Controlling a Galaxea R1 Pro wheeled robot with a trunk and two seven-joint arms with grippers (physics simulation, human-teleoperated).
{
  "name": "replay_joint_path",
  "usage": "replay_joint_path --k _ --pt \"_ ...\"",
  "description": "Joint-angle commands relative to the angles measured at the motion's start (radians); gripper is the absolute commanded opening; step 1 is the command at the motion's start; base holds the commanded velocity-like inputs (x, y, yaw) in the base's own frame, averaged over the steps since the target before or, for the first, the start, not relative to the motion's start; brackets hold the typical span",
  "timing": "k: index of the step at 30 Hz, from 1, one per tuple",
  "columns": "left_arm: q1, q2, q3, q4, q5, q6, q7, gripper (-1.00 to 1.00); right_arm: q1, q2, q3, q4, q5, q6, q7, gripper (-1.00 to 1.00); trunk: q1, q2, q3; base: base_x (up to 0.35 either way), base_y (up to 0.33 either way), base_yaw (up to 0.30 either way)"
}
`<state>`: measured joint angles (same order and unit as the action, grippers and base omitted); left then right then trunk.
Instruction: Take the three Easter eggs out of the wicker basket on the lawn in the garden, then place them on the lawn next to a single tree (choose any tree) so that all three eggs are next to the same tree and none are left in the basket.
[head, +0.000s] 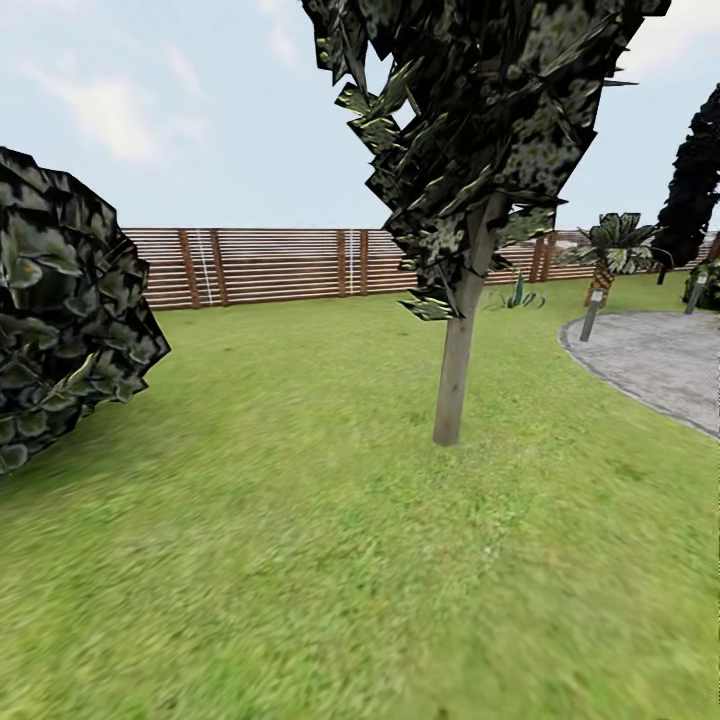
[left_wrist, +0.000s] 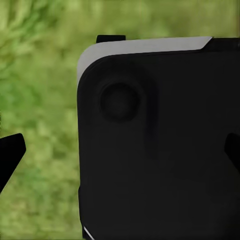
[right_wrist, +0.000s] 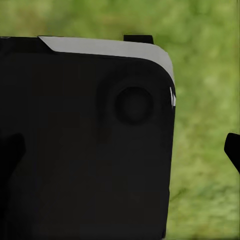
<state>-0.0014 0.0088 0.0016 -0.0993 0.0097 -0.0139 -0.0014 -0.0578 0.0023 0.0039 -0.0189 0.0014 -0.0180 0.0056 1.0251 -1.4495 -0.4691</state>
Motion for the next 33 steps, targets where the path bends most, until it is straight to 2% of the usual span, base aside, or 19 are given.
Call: replay_joint_path --k 1,11,33 --pt "0.0 0.0 0.0 0.0 0.001 -0.001 0.0 1.0 -0.001 0.0 0.0 0.001 0.0 -0.002 0.001 1.0 0.0 0.0 -0.001 0.0 0.0 -0.039" --pt "0.0 0.0 0.0 0.0 0.001 -0.001 0.0 1.0 -0.001 0.0 0.001 0.002 0.0 -0.001 0.001 1.0 0.0 0.0 -0.001 0.0 0.0 -0.057" --pt "0.0 -0.001 0.0 0.0 0.001 -0.001 0.0 1.0 -0.001 -0.001 0.0 0.002 0.0 -0.002 0.001 1.0 0.0 0.0 -0.001 0.0 0.0 -0.28"
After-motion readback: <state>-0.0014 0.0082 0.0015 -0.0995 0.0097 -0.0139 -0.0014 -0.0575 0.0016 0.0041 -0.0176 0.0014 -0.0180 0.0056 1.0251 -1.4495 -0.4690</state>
